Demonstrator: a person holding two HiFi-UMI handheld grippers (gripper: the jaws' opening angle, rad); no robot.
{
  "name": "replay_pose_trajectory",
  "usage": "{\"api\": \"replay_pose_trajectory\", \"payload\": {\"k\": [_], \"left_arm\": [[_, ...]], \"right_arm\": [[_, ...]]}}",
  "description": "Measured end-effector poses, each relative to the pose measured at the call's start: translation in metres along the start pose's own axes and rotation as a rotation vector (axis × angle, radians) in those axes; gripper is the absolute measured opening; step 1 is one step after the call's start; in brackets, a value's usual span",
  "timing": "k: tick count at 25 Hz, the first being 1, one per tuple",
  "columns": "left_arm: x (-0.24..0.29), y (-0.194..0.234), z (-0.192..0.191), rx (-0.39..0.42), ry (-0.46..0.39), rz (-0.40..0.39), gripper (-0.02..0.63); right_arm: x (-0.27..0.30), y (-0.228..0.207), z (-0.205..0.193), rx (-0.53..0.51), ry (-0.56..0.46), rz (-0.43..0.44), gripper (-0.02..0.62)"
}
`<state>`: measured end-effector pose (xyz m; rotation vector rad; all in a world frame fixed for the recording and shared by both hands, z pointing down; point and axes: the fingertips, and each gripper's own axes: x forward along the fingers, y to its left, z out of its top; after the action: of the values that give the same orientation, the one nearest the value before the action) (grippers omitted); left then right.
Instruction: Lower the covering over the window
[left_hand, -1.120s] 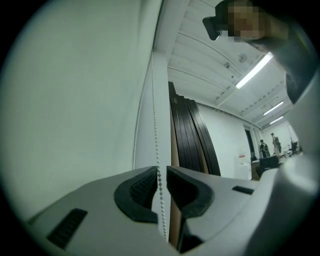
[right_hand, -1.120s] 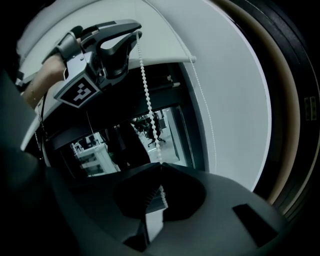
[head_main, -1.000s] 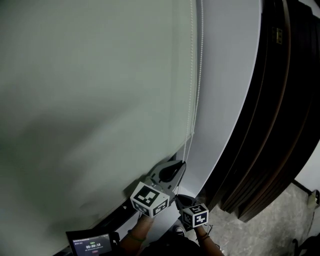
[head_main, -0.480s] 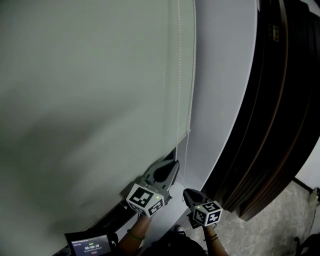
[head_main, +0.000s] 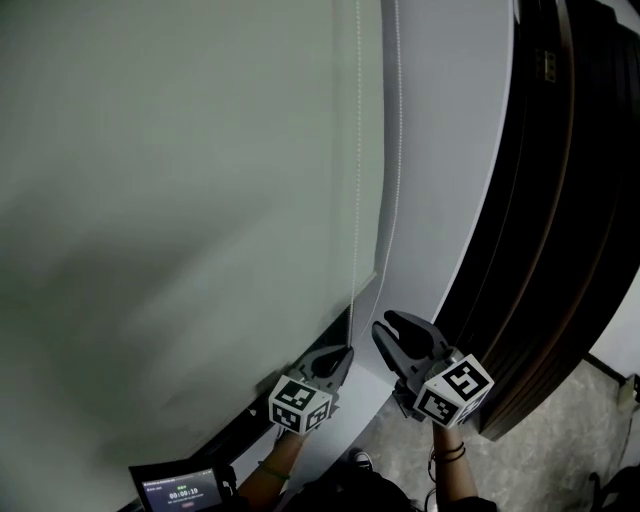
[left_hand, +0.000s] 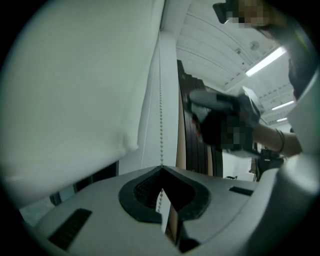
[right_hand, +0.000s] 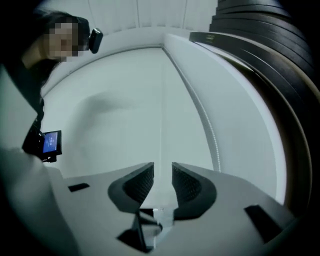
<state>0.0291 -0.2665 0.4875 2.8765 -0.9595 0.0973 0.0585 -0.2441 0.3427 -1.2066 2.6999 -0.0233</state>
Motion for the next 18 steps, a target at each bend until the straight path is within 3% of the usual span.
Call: {"api": "replay_pose_trajectory", "payload": {"k": [5,9,13,15,18], "left_arm": [[0.001,-0.004,-0.091,-0.037,0.233,-0.010,0.002],[-0.014,-0.013,-0.156,-0.091,0.375,-0.017,0.002],[-0.016,-0.020,-0.169,-0.114,0.397,-0.020,0.002],[-0.014,-0.016,-0.170,-0.114,0.396,-0.021,0.002],[-0.018,-0.014,-0.171,-0.152,0.388,-0.035,0.002]], "right_arm": [[0.035,0.013,0.042,-0.131,-0.011,0.046,0.114],[0.060,0.013,0.043,-0.111,0.003,0.018,0.114],[0.064,0.015,0.055,-0.056,-0.057,-0.014,0.110],[0.064,0.015,0.056,-0.059,-0.079,-0.032,0.025],[0.063,0.015,0.054,-0.039,-0.098,-0.043,0.021]]}}
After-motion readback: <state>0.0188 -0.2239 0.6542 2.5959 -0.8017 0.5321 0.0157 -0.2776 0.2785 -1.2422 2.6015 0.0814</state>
